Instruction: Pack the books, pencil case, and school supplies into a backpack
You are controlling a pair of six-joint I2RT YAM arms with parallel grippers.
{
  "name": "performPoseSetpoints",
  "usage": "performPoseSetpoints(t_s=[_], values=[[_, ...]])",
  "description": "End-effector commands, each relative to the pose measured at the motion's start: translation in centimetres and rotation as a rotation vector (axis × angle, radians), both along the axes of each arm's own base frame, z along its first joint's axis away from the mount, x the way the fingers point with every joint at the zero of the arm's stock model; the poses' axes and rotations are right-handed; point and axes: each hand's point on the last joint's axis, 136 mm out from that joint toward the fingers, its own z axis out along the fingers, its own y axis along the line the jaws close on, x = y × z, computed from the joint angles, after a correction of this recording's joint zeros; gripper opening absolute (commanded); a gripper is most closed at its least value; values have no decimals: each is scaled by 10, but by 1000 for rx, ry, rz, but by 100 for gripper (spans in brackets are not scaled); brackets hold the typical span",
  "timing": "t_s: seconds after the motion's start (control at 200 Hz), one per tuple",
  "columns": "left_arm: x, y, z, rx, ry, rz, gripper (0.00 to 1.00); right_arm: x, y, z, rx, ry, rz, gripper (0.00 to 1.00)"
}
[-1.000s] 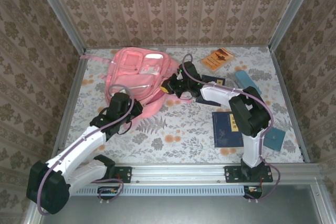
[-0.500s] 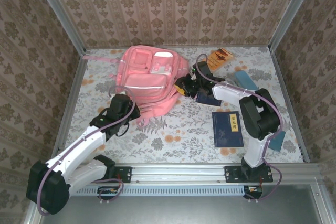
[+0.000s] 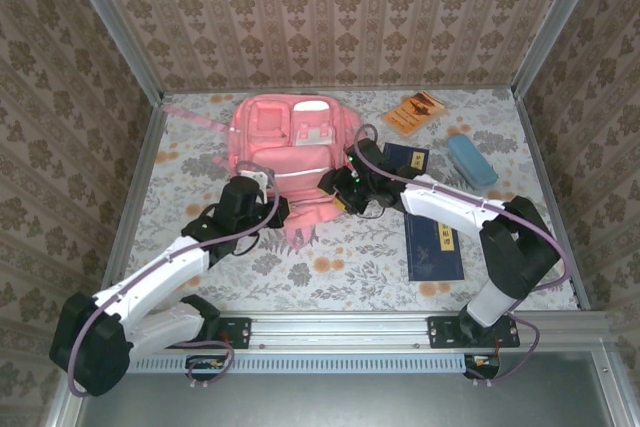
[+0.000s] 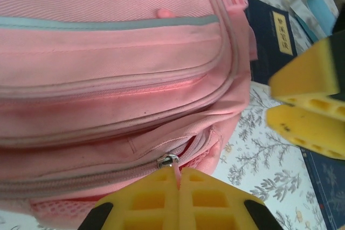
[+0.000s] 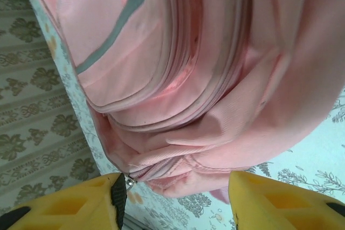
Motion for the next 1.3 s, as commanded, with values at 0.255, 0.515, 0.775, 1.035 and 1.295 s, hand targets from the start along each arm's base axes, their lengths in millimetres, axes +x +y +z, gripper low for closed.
performPoseSetpoints(t_s=[0.255, 0.515, 0.775, 1.035, 1.295], values=[[4, -37, 20, -24, -91, -111, 0, 17, -10, -13, -181, 19, -145, 46], [1, -38, 11, -17, -73, -119, 0, 32, -10, -35, -273, 72, -182, 48], [0, -31, 7, 5, -79, -97, 0, 59, 21, -37, -192, 42, -113, 43], [-2, -7, -4, 99, -63, -21, 0, 74, 7, -29, -230, -2, -128, 10], [-10, 57, -29, 426, -1, 108, 0, 81, -21, 26, -325, -217, -55, 0]])
